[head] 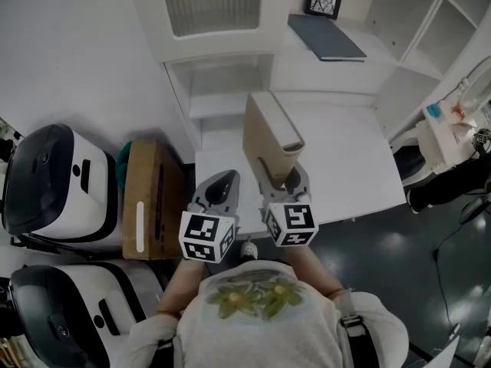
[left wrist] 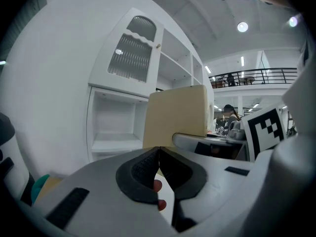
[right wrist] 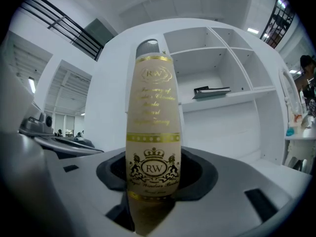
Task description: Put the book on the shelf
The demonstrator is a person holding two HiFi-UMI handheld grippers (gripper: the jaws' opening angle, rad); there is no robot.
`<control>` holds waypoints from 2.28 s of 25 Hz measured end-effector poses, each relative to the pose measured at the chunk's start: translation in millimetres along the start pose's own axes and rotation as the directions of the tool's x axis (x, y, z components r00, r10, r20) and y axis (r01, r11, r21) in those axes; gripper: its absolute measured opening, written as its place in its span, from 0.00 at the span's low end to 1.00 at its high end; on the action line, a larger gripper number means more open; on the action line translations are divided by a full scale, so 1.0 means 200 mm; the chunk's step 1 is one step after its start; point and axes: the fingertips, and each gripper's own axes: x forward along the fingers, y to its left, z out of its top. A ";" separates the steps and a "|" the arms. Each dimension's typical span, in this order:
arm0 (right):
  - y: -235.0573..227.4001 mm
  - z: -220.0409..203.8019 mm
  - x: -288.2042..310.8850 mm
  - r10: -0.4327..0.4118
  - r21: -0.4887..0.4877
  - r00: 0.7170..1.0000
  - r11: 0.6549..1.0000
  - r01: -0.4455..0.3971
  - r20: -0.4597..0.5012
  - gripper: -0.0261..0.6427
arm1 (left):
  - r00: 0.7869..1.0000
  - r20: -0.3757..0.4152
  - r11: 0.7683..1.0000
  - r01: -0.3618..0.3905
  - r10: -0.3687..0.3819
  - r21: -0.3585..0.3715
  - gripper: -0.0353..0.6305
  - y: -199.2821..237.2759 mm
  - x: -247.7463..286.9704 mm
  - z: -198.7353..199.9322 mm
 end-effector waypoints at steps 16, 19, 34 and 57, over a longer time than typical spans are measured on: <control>-0.09 0.04 0.31 0.028 -0.025 0.999 0.999 -0.027 0.028 0.39 | 1.000 0.002 1.000 -0.004 0.004 0.003 0.09 0.13 0.25 0.03; -0.10 0.04 0.35 0.027 -0.028 0.999 0.999 -0.026 0.035 0.39 | 1.000 0.001 1.000 -0.008 0.008 0.000 0.09 0.15 0.27 0.02; -0.14 0.02 0.54 0.034 -0.045 0.999 0.998 -0.032 0.027 0.39 | 1.000 -0.016 1.000 -0.022 0.022 -0.003 0.09 0.25 0.39 0.02; -0.20 -0.06 0.70 0.014 -0.075 1.000 0.997 -0.013 0.013 0.39 | 0.999 -0.031 1.000 -0.021 0.021 -0.003 0.09 0.36 0.54 0.03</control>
